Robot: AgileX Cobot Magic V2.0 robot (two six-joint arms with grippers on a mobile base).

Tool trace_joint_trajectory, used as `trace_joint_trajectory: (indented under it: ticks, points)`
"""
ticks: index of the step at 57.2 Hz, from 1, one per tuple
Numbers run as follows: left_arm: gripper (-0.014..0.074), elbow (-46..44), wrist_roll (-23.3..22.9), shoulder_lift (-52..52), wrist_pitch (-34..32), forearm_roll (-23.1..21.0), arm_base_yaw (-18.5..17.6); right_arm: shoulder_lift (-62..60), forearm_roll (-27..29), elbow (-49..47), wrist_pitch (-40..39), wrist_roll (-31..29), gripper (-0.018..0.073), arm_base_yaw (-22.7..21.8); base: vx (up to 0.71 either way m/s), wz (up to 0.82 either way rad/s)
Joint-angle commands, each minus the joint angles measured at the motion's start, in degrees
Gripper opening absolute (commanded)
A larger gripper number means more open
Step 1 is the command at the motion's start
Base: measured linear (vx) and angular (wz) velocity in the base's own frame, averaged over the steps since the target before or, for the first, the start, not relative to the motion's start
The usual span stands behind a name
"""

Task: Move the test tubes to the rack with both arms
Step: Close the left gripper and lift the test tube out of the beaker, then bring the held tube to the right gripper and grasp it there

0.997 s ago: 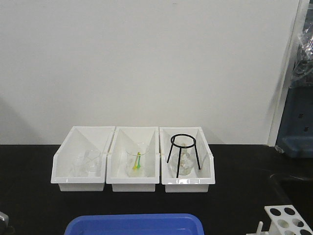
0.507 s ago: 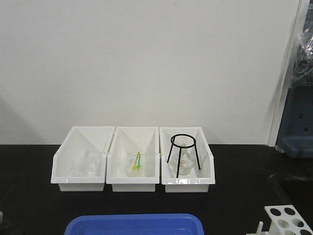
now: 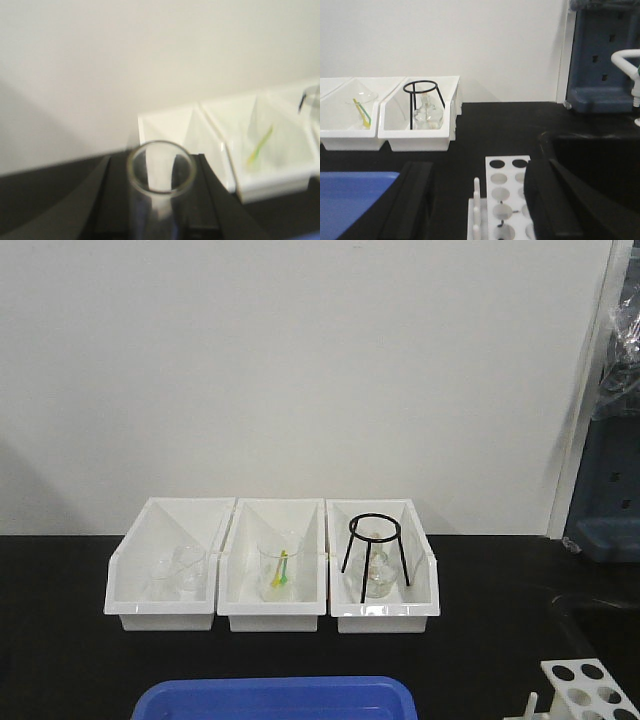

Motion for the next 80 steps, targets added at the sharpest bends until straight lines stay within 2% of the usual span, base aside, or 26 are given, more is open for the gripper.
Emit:
trace_joint_trajectory:
  ticks: [1,4,9,13,20,29,33,37,47,57,63,74,80]
  points:
    - [-0.0004,-5.8,-2.1,-1.0,-3.4,0.0,-1.9,3.5,1.4,-3.1,0.6,-1.2,0.0459,-0.1,0.00,0.00]
    - [-0.0004,-7.7,-2.6,-0.7,-2.7,0.0,-3.4,5.6,3.2,-4.4,2.8,-2.1,0.0459,0.0,0.00,0.00]
    - [-0.0004,-9.9,-4.8,0.5,-2.6,0.0,-6.4,9.3,6.8,-6.8,4.1,-7.6,0.0459,0.0,0.00,0.00]
    - [-0.0004,-10.8,-8.6,1.9,-2.7,0.0,-9.3,12.1,11.5,-9.0,3.5,-15.1,0.0459,0.0,0.00,0.00]
    - [-0.0004,-11.1,-15.4,5.6,-5.1,0.0,-14.5,17.2,24.8,-12.5,4.7,-31.4,0.0459,0.2,0.00,0.00]
    - [-0.0004,-11.1,-22.6,12.1,-12.9,0.0,-20.4,23.3,42.3,-15.3,5.3,-50.4,0.0459,5.2,0.00,0.00]
    - [-0.0004,-11.1,-26.9,15.4,-16.8,0.3,-22.7,26.2,47.3,-16.7,5.5,-56.9,0.0459,8.1,0.00,0.00]
    - [-0.0004,-11.1,-31.2,18.2,-19.6,1.9,-24.9,28.6,49.5,-18.0,6.0,-61.9,0.0460,11.1,0.00,0.00]
    - [-0.0004,-11.1,-40.0,24.2,-24.6,9.7,-27.6,33.8,49.2,-22.7,8.3,-63.1,0.0464,18.7,0.00,0.00]
    - [-0.0004,-11.1,-51.5,29.4,-33.8,17.6,-27.7,38.8,48.0,-26.7,7.3,-63.1,0.0482,25.9,0.00,0.00]
    - [-0.0004,-11.1,-53.5,32.5,-39.6,20.6,-27.7,42.1,47.1,-27.7,3.4,-62.7,0.0503,28.6,0.00,0.00]
    - [-0.0004,-11.1,-53.5,35.8,-42.8,21.6,-27.7,47.7,46.4,-30.5,1.8,-61.9,0.0515,28.8,0.00,0.00]
    - [-0.0004,-11.1,-53.5,36.8,-44.3,25.7,-27.7,50.4,46.4,-32.5,0.1,-61.2,0.0515,28.8,0.00,0.00]
